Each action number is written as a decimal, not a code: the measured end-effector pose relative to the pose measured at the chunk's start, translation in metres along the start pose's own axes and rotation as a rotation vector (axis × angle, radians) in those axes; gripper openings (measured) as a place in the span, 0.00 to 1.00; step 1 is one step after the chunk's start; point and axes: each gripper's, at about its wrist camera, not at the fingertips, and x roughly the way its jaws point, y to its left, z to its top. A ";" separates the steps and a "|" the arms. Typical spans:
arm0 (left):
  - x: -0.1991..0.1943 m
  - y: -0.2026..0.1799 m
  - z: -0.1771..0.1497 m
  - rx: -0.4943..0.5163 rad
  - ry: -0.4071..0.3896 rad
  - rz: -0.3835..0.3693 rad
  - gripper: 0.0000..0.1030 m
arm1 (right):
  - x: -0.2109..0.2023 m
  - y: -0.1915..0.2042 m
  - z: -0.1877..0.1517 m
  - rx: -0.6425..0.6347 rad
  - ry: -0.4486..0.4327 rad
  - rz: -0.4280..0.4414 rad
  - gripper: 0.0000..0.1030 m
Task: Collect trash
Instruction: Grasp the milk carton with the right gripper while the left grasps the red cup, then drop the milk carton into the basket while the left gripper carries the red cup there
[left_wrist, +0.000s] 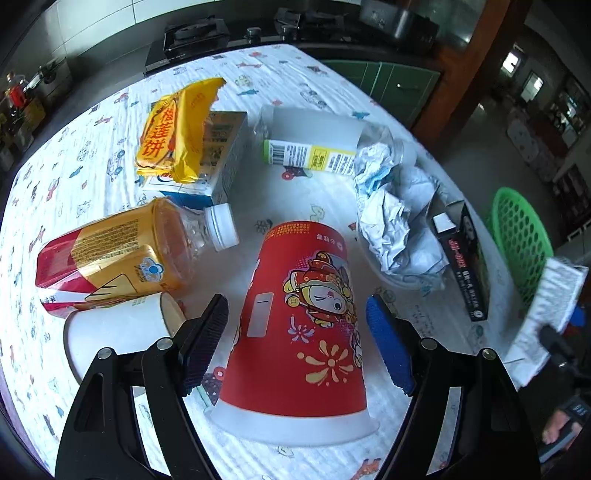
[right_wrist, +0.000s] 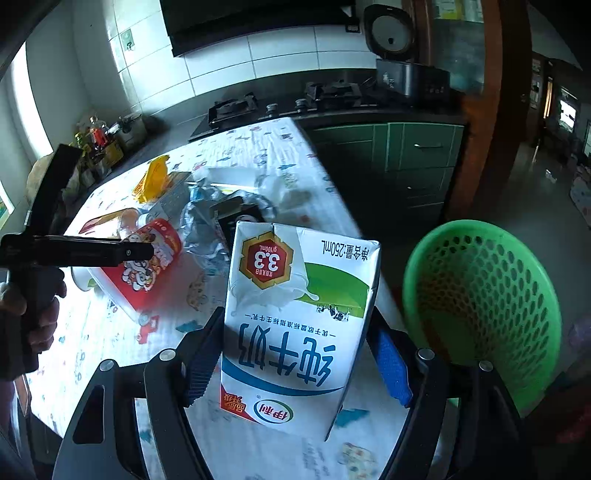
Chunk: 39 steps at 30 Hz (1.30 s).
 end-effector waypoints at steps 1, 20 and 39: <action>0.003 -0.001 0.001 0.004 0.010 0.007 0.74 | -0.002 -0.003 -0.001 0.001 -0.002 -0.002 0.70; 0.004 -0.017 -0.016 0.069 0.027 0.083 0.67 | -0.019 -0.086 -0.009 0.078 -0.013 -0.124 0.70; -0.078 -0.048 -0.037 0.057 -0.128 0.009 0.67 | 0.017 -0.154 -0.013 0.123 0.058 -0.207 0.70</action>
